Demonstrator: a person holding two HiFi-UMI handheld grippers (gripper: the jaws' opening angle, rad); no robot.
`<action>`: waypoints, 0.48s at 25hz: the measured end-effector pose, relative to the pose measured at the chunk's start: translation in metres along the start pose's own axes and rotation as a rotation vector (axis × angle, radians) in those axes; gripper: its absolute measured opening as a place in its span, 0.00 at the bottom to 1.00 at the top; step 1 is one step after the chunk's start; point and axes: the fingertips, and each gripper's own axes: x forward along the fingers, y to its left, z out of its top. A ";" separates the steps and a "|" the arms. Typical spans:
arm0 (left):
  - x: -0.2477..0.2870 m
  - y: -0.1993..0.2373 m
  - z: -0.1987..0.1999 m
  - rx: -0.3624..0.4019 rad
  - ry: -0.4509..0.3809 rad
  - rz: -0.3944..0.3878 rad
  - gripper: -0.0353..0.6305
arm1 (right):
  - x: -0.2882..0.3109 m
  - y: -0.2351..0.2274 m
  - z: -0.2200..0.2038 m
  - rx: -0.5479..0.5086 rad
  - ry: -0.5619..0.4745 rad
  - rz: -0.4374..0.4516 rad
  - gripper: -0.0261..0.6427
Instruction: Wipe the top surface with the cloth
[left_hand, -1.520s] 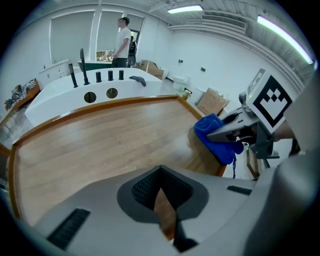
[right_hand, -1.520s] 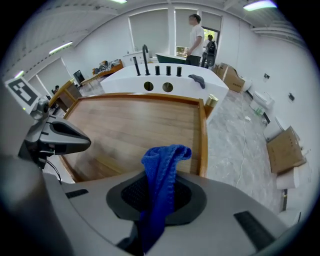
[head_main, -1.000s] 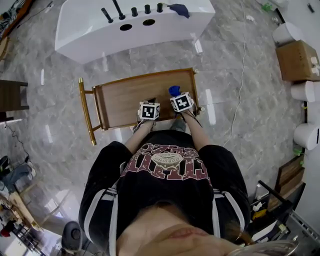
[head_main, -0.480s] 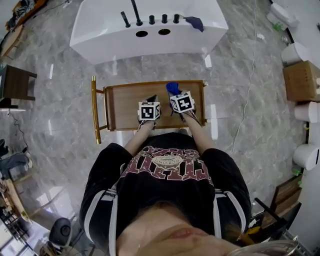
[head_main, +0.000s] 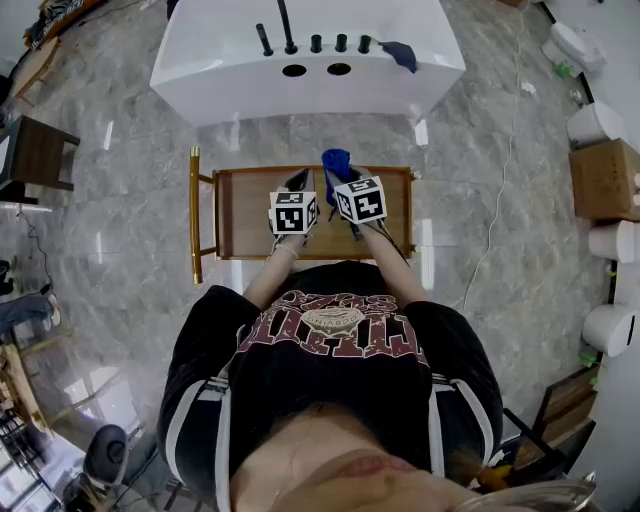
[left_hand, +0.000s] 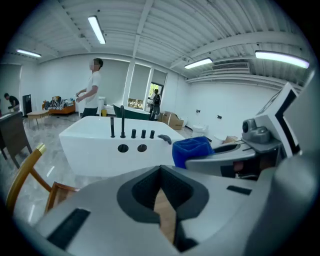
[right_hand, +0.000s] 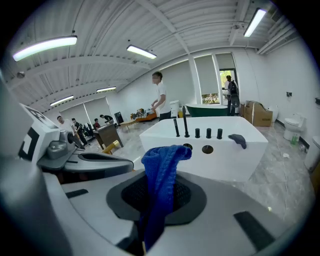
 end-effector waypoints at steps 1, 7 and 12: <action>-0.003 0.000 0.007 0.002 -0.020 0.002 0.12 | -0.003 0.001 0.007 0.003 -0.019 0.001 0.14; -0.025 -0.005 0.045 -0.020 -0.123 -0.002 0.12 | -0.021 0.009 0.048 0.000 -0.126 0.005 0.14; -0.045 -0.012 0.073 0.009 -0.197 -0.003 0.12 | -0.035 0.028 0.079 -0.029 -0.207 0.023 0.14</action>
